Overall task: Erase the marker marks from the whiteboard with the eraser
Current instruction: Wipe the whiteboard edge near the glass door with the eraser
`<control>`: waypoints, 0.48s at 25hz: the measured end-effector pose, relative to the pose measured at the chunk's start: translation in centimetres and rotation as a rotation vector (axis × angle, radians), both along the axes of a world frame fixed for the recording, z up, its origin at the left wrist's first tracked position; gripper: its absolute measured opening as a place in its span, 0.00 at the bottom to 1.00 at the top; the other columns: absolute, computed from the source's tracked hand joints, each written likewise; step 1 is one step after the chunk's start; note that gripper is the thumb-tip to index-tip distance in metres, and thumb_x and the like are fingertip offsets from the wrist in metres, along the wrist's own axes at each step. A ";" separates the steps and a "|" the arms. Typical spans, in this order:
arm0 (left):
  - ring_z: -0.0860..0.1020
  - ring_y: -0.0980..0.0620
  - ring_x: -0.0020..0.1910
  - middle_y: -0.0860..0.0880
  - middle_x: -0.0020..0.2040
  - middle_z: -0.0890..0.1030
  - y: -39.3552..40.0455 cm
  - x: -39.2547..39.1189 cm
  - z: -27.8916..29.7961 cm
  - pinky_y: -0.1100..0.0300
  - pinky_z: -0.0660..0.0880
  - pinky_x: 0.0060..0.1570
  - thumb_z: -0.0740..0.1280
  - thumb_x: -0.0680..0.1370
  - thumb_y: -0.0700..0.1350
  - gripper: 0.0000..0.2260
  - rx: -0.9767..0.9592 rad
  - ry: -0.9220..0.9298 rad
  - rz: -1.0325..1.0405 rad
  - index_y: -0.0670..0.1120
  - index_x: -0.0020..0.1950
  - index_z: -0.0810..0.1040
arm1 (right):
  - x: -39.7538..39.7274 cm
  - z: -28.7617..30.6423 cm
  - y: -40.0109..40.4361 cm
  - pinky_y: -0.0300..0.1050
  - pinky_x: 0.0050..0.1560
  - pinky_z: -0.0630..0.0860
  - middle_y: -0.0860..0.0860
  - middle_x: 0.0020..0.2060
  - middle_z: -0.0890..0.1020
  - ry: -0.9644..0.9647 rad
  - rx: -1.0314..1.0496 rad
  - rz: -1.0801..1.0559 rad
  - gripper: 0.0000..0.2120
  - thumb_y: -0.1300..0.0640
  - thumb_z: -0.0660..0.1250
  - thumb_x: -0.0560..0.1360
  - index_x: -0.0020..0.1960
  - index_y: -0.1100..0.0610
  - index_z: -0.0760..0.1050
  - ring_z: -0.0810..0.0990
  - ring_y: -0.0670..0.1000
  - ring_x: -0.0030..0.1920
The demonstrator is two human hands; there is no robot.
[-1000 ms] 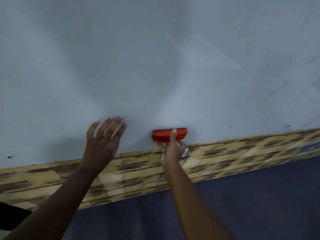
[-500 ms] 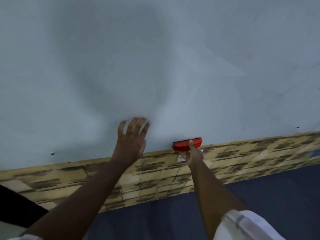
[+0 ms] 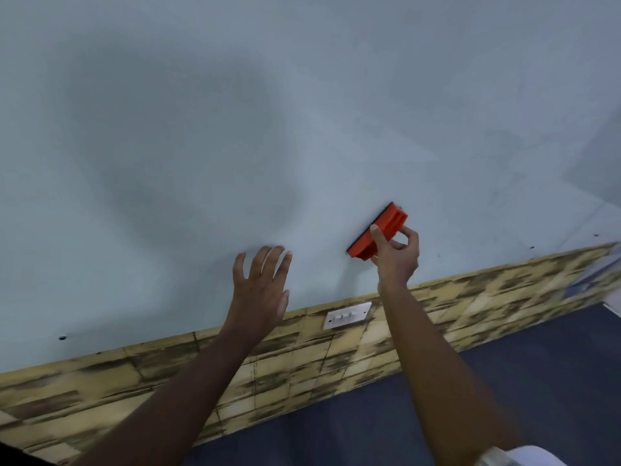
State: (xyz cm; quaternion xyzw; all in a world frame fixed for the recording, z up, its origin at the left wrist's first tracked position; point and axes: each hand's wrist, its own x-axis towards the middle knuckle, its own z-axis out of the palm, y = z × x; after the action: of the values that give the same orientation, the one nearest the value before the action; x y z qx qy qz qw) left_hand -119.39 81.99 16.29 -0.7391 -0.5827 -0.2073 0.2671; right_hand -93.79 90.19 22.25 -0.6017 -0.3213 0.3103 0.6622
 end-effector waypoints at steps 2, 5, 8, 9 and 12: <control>0.67 0.38 0.80 0.40 0.80 0.68 1.1 2.0 0.6 0.30 0.61 0.73 0.74 0.76 0.53 0.34 0.008 0.017 -0.026 0.42 0.79 0.71 | 0.8 -2.4 0.4 0.59 0.54 0.84 0.44 0.41 0.83 -0.002 -0.069 -0.034 0.24 0.44 0.83 0.66 0.57 0.43 0.75 0.83 0.44 0.46; 0.65 0.37 0.82 0.39 0.82 0.66 3.1 5.5 1.2 0.30 0.61 0.74 0.74 0.77 0.52 0.34 0.057 0.023 -0.049 0.42 0.80 0.71 | 3.3 -6.5 1.0 0.60 0.56 0.83 0.41 0.41 0.81 0.113 -0.152 -0.073 0.23 0.46 0.82 0.69 0.58 0.47 0.76 0.83 0.49 0.48; 0.60 0.37 0.84 0.40 0.85 0.60 5.6 10.2 1.5 0.30 0.58 0.76 0.71 0.79 0.52 0.34 0.096 0.044 -0.056 0.43 0.82 0.68 | 7.2 -9.5 2.4 0.56 0.53 0.84 0.42 0.44 0.79 0.208 -0.192 -0.045 0.23 0.49 0.82 0.70 0.59 0.49 0.76 0.82 0.51 0.49; 0.58 0.37 0.85 0.40 0.86 0.58 6.4 11.9 1.5 0.30 0.57 0.76 0.69 0.81 0.52 0.33 0.112 0.052 -0.047 0.43 0.83 0.66 | 8.7 -10.5 3.1 0.53 0.50 0.83 0.42 0.44 0.78 0.209 -0.201 -0.035 0.23 0.50 0.82 0.71 0.60 0.50 0.76 0.81 0.48 0.47; 0.54 0.38 0.86 0.40 0.87 0.54 9.3 17.0 1.9 0.30 0.55 0.78 0.63 0.83 0.53 0.33 0.163 0.087 -0.065 0.44 0.86 0.61 | 15.1 -12.9 5.6 0.53 0.53 0.82 0.44 0.46 0.79 0.249 -0.206 -0.084 0.25 0.54 0.81 0.71 0.64 0.55 0.76 0.81 0.50 0.47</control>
State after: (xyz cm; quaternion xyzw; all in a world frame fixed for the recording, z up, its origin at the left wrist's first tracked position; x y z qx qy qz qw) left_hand -102.41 91.25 18.23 -0.7417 -0.5274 -0.2305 0.3444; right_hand -78.72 95.76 9.30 -0.6362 -0.1780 0.3857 0.6441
